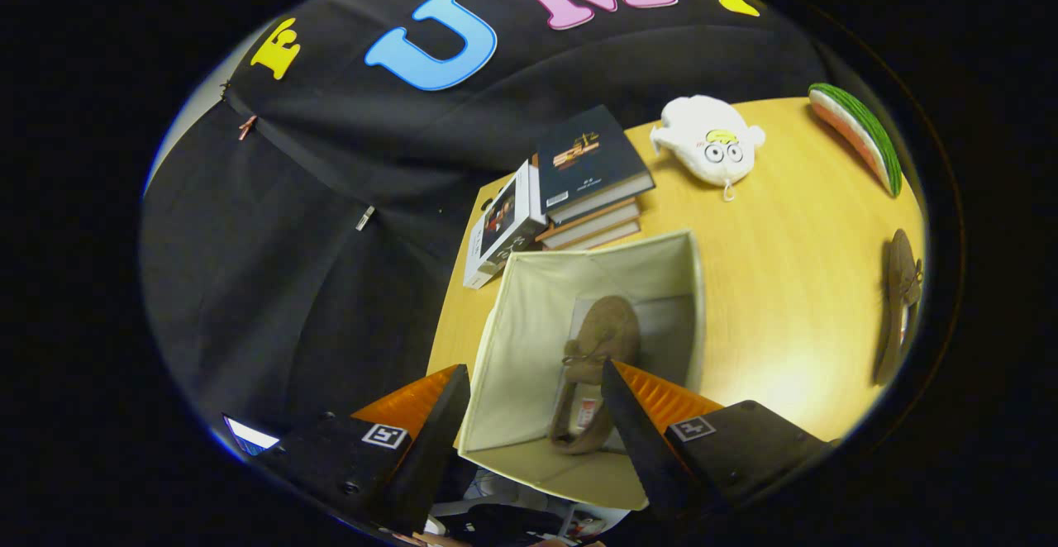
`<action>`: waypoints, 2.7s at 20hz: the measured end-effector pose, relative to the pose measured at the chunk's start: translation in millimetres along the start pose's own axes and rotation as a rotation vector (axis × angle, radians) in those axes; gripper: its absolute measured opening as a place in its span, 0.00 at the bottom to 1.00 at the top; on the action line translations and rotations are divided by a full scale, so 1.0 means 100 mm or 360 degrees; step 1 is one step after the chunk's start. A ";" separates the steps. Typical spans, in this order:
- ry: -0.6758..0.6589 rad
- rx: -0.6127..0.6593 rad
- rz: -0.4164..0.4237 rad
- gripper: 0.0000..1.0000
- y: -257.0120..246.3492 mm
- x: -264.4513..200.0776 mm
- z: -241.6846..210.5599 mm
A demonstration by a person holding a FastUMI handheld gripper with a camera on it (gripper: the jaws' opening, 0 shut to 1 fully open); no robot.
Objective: Open the storage box then place both shoes into the box .Put the left shoe in first, then the right shoe, with the right side of both shoes facing outward in a uniform manner.
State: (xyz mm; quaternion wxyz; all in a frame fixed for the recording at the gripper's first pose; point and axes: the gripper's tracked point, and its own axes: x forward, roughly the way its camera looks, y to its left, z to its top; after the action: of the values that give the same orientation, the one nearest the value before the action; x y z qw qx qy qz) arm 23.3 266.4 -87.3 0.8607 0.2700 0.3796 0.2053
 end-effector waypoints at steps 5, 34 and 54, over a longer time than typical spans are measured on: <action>-0.0079 0.0031 -0.0194 0.98 -1.01 -0.59 0.29; 0.0176 -0.0142 -0.0910 0.99 -4.90 -1.12 -0.09; 0.0119 0.0016 -0.0851 0.05 -4.07 -1.23 0.06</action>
State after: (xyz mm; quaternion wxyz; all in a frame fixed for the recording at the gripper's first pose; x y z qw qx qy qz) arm 11.3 -117.2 -269.3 0.8684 0.1566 0.4701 -0.0213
